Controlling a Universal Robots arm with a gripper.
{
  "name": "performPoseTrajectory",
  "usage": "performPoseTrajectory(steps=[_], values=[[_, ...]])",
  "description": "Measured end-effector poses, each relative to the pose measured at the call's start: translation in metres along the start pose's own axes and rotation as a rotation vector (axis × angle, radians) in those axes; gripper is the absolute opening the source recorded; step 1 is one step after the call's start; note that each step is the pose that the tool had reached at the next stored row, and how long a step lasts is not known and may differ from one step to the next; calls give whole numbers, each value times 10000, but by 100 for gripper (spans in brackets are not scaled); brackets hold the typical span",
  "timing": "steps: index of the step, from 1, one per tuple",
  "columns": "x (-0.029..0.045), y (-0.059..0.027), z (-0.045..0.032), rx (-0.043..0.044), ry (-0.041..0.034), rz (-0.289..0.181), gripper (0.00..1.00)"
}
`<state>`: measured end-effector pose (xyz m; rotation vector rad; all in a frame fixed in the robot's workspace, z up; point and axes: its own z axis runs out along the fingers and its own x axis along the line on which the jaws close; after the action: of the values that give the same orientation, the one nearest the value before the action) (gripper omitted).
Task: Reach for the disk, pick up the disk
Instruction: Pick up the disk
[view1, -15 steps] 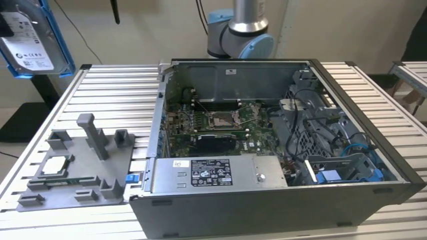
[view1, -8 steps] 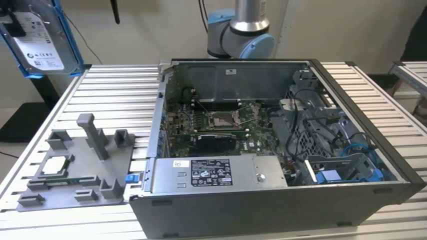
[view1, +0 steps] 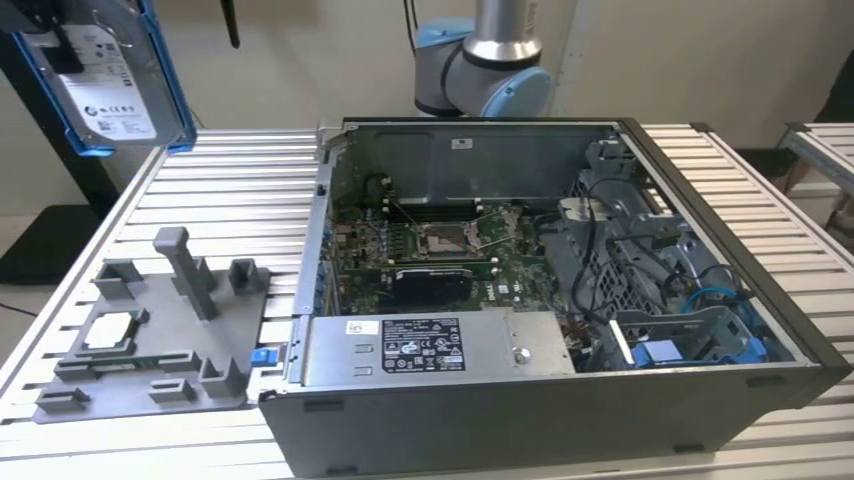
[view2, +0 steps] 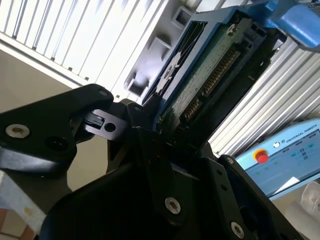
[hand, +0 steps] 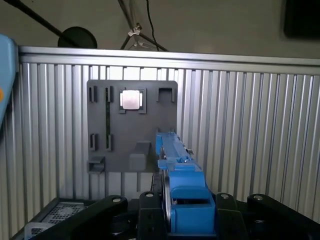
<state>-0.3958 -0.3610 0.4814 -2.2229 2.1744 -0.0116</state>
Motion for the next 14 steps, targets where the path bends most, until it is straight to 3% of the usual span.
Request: performPoseTrajectory(steps=[14], values=[[11,-504,14,0,0,0,0]])
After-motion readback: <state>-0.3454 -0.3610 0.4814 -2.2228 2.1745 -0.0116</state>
